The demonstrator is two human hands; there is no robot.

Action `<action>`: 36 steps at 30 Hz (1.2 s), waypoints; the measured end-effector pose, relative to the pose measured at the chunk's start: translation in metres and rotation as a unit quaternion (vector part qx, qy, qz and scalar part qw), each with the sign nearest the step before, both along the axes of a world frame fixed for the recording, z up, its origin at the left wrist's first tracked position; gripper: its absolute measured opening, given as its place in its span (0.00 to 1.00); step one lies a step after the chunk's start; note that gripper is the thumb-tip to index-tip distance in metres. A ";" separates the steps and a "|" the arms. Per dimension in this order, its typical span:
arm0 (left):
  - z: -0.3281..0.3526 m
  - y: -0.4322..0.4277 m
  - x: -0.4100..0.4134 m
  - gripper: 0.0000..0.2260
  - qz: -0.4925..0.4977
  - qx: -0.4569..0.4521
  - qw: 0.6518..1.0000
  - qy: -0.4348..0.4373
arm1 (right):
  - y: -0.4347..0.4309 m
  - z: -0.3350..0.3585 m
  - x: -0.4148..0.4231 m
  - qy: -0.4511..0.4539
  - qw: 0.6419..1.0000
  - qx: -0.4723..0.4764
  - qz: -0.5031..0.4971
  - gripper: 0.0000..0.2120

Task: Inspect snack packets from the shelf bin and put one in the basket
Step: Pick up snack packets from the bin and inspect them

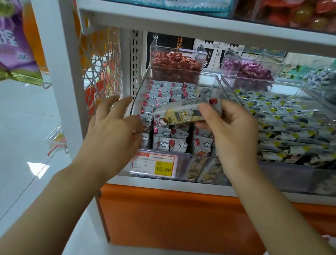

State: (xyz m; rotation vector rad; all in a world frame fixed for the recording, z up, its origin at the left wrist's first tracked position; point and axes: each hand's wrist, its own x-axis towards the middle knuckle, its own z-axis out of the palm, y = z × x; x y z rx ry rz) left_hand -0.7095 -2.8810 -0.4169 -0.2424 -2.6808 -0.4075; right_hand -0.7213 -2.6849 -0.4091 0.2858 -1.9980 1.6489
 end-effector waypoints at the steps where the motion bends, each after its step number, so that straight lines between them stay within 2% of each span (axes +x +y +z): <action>1: 0.001 -0.001 0.000 0.05 -0.002 0.012 1.000 -0.001 | -0.004 0.003 -0.001 0.003 1.000 0.008 0.004 0.02; 3: 0.002 -0.002 0.001 0.02 -0.014 0.029 0.999 -0.005 | -0.014 0.009 -0.006 0.011 0.998 0.057 0.000 0.04; 7: 0.004 -0.005 0.005 0.01 -0.032 0.036 0.999 0.013 | -0.038 0.020 -0.019 0.021 0.972 0.235 0.014 0.13; 13: 0.003 -0.008 0.006 0.02 -0.057 0.041 0.997 0.032 | -0.070 0.018 -0.034 0.005 0.918 0.397 0.019 0.15; 16: 0.005 -0.011 0.005 0.04 -0.056 0.072 0.995 0.031 | -0.071 0.012 -0.039 0.001 0.898 0.439 0.032 0.11; 20: 0.008 -0.017 0.003 0.05 -0.042 0.102 0.993 0.051 | -0.067 0.009 -0.042 -0.011 0.826 0.557 0.083 0.11; 22: 0.008 -0.017 0.002 0.07 -0.039 0.103 0.992 0.061 | -0.065 0.015 -0.048 -0.038 0.819 0.565 0.096 0.13; 26: 0.010 -0.016 0.001 0.11 -0.033 0.119 0.990 0.072 | -0.065 0.026 -0.061 -0.074 0.887 0.450 0.077 0.13; 28: 0.010 -0.016 0.000 0.12 -0.032 0.119 0.990 0.073 | -0.065 0.029 -0.064 -0.055 0.900 0.429 0.058 0.10; 30: 0.010 -0.015 0.000 0.14 -0.031 0.115 0.990 0.072 | -0.067 0.028 -0.068 -0.043 0.887 0.456 0.054 0.07; 33: 0.010 -0.016 0.000 0.14 -0.023 0.120 0.990 0.069 | -0.075 0.024 -0.072 -0.050 0.834 0.548 0.041 0.07; 34: 0.011 -0.016 0.001 0.14 -0.021 0.126 0.989 0.068 | -0.077 0.022 -0.074 -0.048 0.827 0.558 0.041 0.07; 36: 0.011 -0.015 0.002 0.14 -0.019 0.138 0.988 0.068 | -0.077 0.021 -0.074 -0.026 0.853 0.518 0.056 0.04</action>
